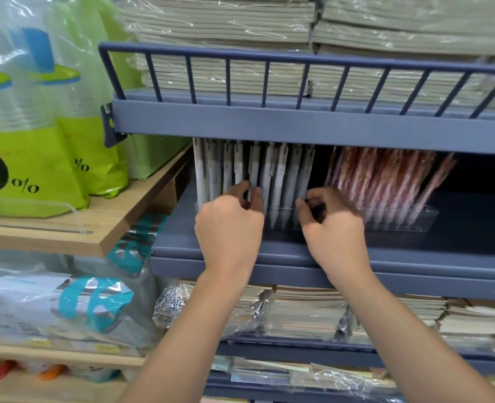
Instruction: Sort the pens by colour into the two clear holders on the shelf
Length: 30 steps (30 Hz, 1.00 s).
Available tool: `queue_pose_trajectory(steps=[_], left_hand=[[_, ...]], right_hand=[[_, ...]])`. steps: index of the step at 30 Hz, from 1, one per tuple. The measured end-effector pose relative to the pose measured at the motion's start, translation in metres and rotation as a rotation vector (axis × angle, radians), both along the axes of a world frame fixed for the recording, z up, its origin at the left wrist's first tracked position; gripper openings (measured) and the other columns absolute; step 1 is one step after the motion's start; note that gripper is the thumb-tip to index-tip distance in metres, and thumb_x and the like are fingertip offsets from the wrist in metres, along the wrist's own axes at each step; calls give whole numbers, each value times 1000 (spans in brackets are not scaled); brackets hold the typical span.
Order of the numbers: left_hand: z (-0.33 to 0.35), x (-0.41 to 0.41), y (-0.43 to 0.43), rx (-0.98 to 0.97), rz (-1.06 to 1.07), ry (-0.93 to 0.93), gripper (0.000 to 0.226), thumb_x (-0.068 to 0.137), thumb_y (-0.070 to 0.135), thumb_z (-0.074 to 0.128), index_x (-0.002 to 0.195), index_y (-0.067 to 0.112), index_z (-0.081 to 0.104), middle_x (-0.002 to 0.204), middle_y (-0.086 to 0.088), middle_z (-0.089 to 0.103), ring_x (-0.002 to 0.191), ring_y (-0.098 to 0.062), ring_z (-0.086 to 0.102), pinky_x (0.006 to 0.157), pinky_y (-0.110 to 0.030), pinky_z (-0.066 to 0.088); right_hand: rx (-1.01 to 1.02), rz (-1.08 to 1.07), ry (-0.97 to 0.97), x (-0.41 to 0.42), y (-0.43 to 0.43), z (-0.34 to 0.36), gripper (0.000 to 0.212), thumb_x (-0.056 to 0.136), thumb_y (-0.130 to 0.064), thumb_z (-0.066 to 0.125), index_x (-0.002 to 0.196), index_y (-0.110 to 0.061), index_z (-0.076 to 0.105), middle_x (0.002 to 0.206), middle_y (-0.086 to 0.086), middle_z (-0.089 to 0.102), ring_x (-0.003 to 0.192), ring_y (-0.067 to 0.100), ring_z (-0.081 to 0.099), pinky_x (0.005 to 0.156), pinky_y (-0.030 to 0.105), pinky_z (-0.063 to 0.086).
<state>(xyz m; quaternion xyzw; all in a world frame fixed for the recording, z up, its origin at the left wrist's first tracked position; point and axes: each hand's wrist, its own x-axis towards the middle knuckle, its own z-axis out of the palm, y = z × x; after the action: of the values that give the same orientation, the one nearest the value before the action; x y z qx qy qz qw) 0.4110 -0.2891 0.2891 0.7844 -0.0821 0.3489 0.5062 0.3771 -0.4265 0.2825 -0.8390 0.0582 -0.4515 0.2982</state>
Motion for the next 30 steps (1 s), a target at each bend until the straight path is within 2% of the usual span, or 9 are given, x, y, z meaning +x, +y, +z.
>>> queue_pose_trajectory(steps=[7,10,19,22,27,30], left_hand=[[-1,5,-3,-96,-18,71,22,88,42,66,99,25,75,62,0,71,66,-24,69,70,-41,58],[-2,4,-5,-126,-13,69,23,86,44,65,97,26,75,67,1,73,69,-25,69,71,-42,57],[-4,2,-5,-129,2,62,20,86,44,69,97,27,73,65,5,72,69,-22,68,73,-37,56],[-6,-1,-3,-145,-16,57,20,87,45,68,98,29,73,58,10,68,68,-18,67,74,-35,54],[-7,-4,-1,-312,26,24,7,86,40,69,85,35,65,61,15,64,62,-10,61,68,-34,52],[-8,-2,0,-292,36,37,5,88,36,70,90,35,65,59,14,62,65,-17,64,69,-38,54]], right_hand=[[13,-2,6,2,-1,-2,9,89,-19,67,95,-12,66,90,-1,64,80,11,58,71,21,43],[15,-2,-8,2,-2,-2,8,89,-19,68,94,-12,65,89,-1,65,78,11,58,71,21,43],[11,8,-12,1,-2,-2,9,89,-18,67,94,-11,66,90,1,65,78,12,58,70,22,43],[24,11,6,1,-2,-2,10,89,-20,67,95,-12,66,92,0,65,80,11,58,70,21,43],[59,21,21,1,-2,-2,9,90,-21,66,95,-14,65,92,-1,65,81,12,59,72,24,46],[49,18,22,1,-2,-2,10,90,-22,66,96,-13,66,92,-1,65,81,12,59,71,24,47]])
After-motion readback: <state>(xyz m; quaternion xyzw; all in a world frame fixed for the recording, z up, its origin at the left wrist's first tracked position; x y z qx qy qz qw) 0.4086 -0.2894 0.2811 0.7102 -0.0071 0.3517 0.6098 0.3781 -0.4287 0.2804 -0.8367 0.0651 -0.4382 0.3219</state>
